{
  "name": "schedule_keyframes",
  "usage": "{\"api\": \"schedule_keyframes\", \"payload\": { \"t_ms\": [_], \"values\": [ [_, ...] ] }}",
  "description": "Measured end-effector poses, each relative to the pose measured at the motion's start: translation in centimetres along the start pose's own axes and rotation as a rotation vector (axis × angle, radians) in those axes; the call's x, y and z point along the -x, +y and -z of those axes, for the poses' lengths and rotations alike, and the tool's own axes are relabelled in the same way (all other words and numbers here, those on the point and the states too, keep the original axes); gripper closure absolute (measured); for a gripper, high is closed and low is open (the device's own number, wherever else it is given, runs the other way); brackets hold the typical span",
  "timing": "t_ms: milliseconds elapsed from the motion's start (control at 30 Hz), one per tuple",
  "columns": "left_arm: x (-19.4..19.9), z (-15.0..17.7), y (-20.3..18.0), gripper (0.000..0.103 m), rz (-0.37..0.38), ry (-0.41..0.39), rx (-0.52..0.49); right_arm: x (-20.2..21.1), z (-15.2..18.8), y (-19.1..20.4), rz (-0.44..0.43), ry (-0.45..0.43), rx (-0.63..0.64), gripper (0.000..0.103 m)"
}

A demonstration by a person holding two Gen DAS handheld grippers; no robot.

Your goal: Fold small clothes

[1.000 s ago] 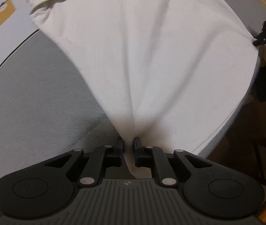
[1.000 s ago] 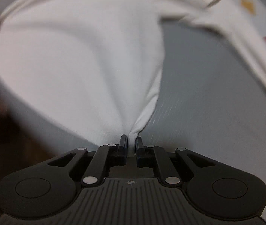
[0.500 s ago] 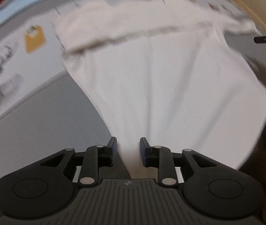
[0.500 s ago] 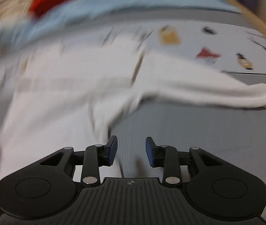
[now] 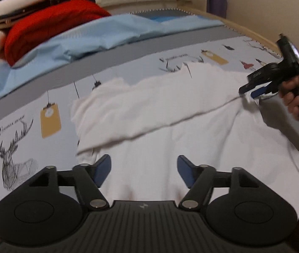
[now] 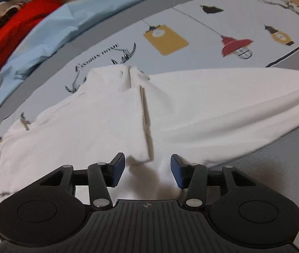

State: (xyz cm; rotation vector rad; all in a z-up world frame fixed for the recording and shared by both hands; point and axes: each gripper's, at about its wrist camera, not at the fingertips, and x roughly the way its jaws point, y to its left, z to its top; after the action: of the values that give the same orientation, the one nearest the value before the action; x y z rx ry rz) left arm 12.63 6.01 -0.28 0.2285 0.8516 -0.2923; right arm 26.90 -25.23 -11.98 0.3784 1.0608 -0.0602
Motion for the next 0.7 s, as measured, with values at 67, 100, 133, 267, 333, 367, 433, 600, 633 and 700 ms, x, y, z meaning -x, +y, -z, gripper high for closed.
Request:
{"api": "schedule_keyframes", "payload": {
  "t_ms": [67,100,133,267,333,367,433,600,633,700],
  "values": [
    [-0.6,-0.6,-0.4,0.022,-0.023,-0.007,-0.008,-0.6,-0.2,0.9,0.024,-0.019,0.012,0.064],
    [-0.9,-0.9,-0.5,0.021,-0.035,-0.01,-0.01,-0.7,-0.2,1.5,0.03,-0.034,0.028,0.094],
    [-1.0,-1.0,-0.4,0.021,-0.034,-0.011,-0.007,-0.6,-0.3,2.1,0.038,-0.048,0.05,0.1],
    [-1.8,-2.2,-0.4,0.021,-0.03,-0.051,0.004,2.2,-0.8,6.4,-0.042,-0.172,0.145,0.1],
    [-2.0,-2.9,-0.4,0.02,-0.003,-0.082,0.013,4.5,-0.6,8.9,-0.176,-0.205,0.172,0.1],
    [-2.0,-3.3,-0.5,0.02,0.019,-0.103,0.02,5.5,-0.4,10.1,-0.258,-0.203,0.176,0.1],
    [-2.0,-3.8,-0.9,0.019,0.047,-0.156,0.014,7.2,0.1,11.8,-0.417,-0.174,0.165,0.1],
    [-2.2,-4.5,-2.0,0.019,0.073,-0.241,-0.029,8.3,0.9,14.3,-0.649,-0.067,0.119,0.1],
    [-2.3,-4.5,-2.1,0.019,0.076,-0.253,-0.034,8.2,0.9,14.5,-0.659,-0.052,0.114,0.1],
    [-2.5,-4.6,-2.1,0.019,0.071,-0.274,-0.046,7.9,1.0,15.0,-0.675,-0.025,0.112,0.1]
  ]
}}
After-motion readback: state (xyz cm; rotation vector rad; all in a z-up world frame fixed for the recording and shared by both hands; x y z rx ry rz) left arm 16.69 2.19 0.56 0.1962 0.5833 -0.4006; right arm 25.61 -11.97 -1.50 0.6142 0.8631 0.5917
